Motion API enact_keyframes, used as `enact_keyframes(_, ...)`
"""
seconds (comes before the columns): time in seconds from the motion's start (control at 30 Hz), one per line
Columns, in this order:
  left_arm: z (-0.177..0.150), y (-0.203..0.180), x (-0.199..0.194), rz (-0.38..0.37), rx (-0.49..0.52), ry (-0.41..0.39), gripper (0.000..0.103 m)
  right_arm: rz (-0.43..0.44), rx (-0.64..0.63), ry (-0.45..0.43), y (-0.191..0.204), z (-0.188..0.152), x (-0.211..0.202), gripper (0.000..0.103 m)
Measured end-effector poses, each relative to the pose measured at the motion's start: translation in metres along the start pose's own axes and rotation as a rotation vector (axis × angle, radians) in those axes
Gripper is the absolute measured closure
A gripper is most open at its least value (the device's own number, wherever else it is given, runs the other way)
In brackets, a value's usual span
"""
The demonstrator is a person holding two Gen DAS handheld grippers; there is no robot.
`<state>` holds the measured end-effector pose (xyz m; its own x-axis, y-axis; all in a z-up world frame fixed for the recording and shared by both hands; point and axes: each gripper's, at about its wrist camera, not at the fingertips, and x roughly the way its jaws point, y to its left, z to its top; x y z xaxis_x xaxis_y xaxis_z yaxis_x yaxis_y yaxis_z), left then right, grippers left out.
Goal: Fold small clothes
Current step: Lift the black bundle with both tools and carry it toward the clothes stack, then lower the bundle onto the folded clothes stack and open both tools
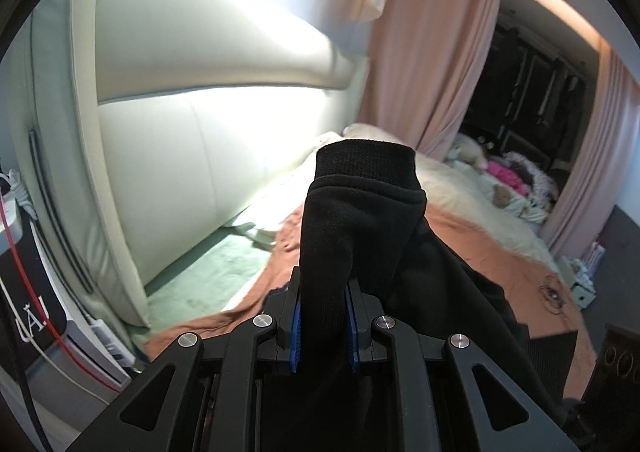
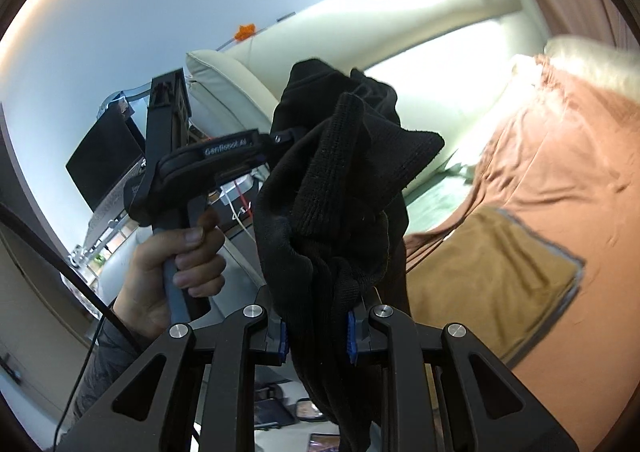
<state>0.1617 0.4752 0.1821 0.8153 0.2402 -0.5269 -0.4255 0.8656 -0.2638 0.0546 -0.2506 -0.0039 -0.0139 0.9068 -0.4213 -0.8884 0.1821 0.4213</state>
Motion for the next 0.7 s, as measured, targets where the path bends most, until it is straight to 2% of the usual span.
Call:
enact_keyframes(0.1, -0.003, 0.006, 0.026, 0.059, 0.019, 0.039, 0.085, 0.018, 0.051, 0.028, -0.035, -0.007, 0.008, 0.086)
enact_keyframes(0.23, -0.005, 0.009, 0.069, 0.103, 0.024, 0.088, 0.085, 0.029, 0.109, 0.04, -0.086, -0.005, 0.01, 0.086)
enact_keyframes(0.53, 0.002, 0.012, 0.163, 0.112, -0.013, 0.153, 0.085, -0.028, 0.1, 0.076, -0.185, 0.01, -0.02, 0.085)
enact_keyframes(0.7, -0.004, 0.001, 0.211, 0.112, 0.028, 0.197, 0.085, -0.054, 0.159, 0.079, -0.246, 0.004, -0.044, 0.085)
